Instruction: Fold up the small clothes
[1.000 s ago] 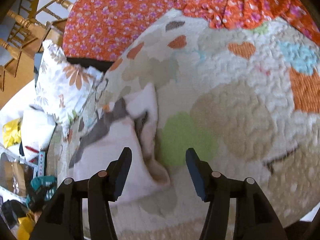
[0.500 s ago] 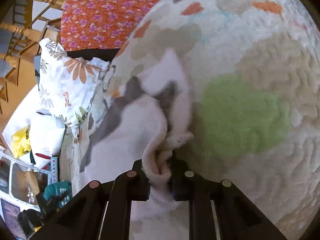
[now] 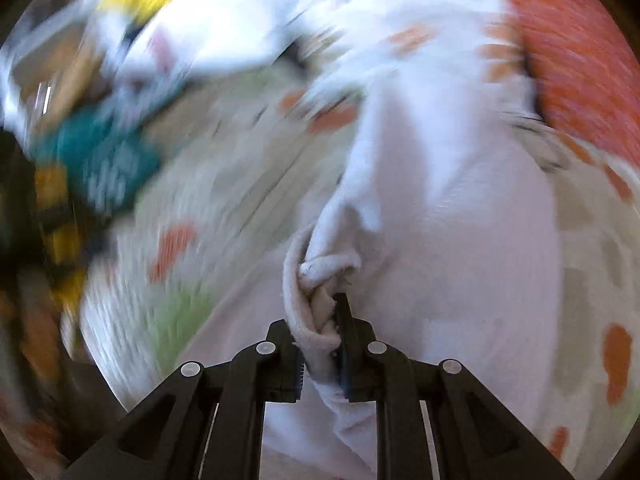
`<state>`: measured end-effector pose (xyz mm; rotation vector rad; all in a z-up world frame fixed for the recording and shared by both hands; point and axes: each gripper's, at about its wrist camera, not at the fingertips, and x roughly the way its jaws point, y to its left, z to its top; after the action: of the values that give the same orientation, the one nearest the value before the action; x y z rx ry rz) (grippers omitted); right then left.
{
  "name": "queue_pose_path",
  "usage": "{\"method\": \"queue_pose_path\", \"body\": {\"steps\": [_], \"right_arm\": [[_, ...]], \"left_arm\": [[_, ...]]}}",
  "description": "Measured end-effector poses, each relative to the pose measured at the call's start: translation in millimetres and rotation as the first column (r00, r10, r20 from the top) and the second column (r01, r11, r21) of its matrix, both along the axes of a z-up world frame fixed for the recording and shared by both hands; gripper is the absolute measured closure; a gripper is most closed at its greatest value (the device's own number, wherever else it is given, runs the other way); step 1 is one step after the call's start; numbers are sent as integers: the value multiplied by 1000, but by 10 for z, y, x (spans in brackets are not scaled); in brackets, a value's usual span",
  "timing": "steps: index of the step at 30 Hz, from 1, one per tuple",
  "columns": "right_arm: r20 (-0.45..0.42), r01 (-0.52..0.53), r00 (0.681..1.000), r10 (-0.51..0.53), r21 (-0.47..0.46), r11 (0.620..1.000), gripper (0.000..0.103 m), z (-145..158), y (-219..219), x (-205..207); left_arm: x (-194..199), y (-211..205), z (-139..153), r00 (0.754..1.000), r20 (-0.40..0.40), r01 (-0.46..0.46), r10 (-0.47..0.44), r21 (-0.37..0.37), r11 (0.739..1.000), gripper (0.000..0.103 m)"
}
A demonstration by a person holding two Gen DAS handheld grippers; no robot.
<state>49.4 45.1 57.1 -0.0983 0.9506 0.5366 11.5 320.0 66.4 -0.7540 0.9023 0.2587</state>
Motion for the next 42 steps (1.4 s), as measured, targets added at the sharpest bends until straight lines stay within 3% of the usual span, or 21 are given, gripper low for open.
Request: {"method": "queue_pose_path", "body": {"steps": [2, 4, 5, 6, 7, 12, 16, 19, 22, 26, 27, 28, 29, 36, 42], "right_arm": [[-3, -74, 997, 74, -127, 989, 87, -265, 312, -129], [74, -73, 993, 92, -222, 972, 80, -339, 467, -255], [95, -74, 990, 100, -246, 966, 75, -338, 514, -305], [93, -85, 990, 111, -242, 966, 60, -332, 528, -336], [75, -112, 989, 130, -208, 972, 53, -305, 534, -366], [-31, -227, 973, 227, -9, 974, 51, -183, 466, -520], [-112, -247, 959, 260, 118, 962, 51, -89, 159, -689], [-119, -184, 972, 201, 142, 973, 51, -3, -260, -713], [-94, -63, 993, 77, 143, 988, 48, 112, -803, -665], [-91, 84, 993, -71, 158, 984, 46, 178, -1336, -528], [-97, 113, 991, -98, 162, 980, 46, 171, -1432, -507], [-104, 139, 987, -123, 166, 976, 45, 154, -1514, -487], [-112, 165, 983, -148, 169, 972, 45, 126, -1579, -467], [-177, 247, 961, -213, 198, 948, 40, -64, -1765, -289], [-249, 282, 944, -215, 280, 917, 34, -238, -1759, 138]], "left_arm": [[-8, 16, -4, 1000, 5, 2, -2, -14, 1000, 32], [-7, 16, -6, 1000, 4, 7, -7, -19, 1000, 32], [-3, 9, -5, 1000, 3, 11, -11, -19, 1000, 32], [-1, 3, -2, 1000, 4, 14, -14, -20, 1000, 32], [3, -10, -2, 1000, 6, 18, -18, -22, 1000, 32], [23, -105, -29, 998, 10, 56, -55, -32, 998, 32], [70, -362, -77, 987, 19, 162, -161, -43, 986, 32], [149, -643, -119, 964, 23, 267, -266, -52, 962, 32], [258, -936, -155, 934, 14, 357, -357, -43, 933, 32], [423, -1394, -311, 870, -61, 490, -490, -14, 872, 32], [445, -1479, -375, 855, -91, 512, -510, -11, 859, 45], [464, -1552, -430, 841, -124, 531, -527, -4, 847, 89], [478, -1599, -477, 829, -158, 545, -537, 9, 839, 91], [483, -1266, -483, 892, -173, 429, -417, 37, 903, 93], [451, -1233, -391, 892, -146, 438, -428, 43, 898, 90]]}}
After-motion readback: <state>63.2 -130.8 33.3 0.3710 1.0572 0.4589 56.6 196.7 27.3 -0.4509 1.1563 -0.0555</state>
